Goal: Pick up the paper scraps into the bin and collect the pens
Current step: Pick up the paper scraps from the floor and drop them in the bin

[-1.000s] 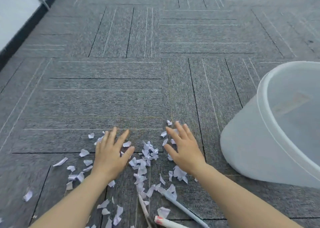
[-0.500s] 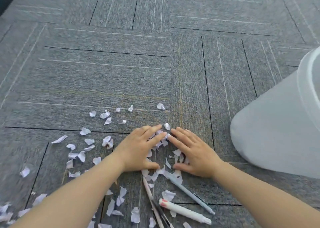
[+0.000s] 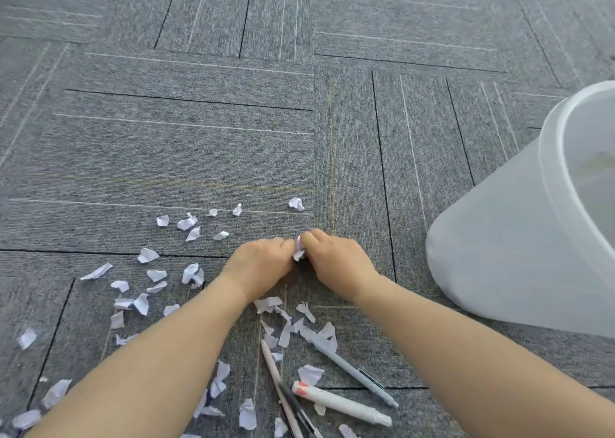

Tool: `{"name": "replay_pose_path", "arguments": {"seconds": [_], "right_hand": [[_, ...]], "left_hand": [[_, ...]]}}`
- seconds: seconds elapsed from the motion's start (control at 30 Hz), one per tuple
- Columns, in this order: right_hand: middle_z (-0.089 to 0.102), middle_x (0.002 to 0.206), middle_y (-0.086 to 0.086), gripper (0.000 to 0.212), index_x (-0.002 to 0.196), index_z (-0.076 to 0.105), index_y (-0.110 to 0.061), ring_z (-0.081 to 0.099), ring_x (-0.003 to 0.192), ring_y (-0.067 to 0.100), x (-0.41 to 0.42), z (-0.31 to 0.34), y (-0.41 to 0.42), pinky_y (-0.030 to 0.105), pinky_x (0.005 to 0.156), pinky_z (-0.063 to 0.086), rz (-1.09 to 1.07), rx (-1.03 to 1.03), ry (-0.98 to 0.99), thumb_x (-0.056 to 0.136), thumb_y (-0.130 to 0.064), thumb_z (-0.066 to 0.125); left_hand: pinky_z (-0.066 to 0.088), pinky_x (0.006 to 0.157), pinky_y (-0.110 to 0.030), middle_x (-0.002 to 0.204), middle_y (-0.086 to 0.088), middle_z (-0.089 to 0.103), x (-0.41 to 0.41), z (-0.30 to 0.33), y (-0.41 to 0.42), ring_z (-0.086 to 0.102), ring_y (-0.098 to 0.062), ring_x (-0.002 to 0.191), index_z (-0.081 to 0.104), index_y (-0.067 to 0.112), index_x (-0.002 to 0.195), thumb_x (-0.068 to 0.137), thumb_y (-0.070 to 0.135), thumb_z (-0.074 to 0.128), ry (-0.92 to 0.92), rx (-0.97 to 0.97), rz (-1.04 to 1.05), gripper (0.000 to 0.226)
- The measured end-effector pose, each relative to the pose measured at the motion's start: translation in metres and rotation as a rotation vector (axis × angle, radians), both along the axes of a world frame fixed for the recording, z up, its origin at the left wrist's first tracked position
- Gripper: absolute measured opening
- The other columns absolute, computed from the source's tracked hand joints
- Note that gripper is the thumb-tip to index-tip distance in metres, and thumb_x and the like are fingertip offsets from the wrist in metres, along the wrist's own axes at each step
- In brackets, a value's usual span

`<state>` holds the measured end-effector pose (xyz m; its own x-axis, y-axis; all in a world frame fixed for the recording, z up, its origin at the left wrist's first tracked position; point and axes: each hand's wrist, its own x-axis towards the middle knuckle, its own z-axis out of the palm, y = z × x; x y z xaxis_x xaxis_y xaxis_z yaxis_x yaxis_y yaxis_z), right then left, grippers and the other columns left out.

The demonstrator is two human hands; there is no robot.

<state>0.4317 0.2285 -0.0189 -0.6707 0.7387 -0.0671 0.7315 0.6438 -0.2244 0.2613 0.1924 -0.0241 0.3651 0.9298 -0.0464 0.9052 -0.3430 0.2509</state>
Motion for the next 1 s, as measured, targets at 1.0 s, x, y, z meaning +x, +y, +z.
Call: {"name": "replay_pose_path", "arguments": {"seconds": [1.0], "right_hand": [[0.064,0.110,0.024,0.038,0.109,0.060,0.006,0.057,0.094,0.034,0.233,0.265,-0.004,0.045,0.083,0.046,-1.276,-0.090,0.833,0.099,-0.028,0.046]], "left_hand": [[0.032,0.050,-0.033,0.061,-0.005,0.050,0.284,0.256,0.090,0.053,-0.030,0.068,0.047,0.011,0.058,0.095,0.030,0.039,-0.270,-0.151,-0.148,0.043]]}}
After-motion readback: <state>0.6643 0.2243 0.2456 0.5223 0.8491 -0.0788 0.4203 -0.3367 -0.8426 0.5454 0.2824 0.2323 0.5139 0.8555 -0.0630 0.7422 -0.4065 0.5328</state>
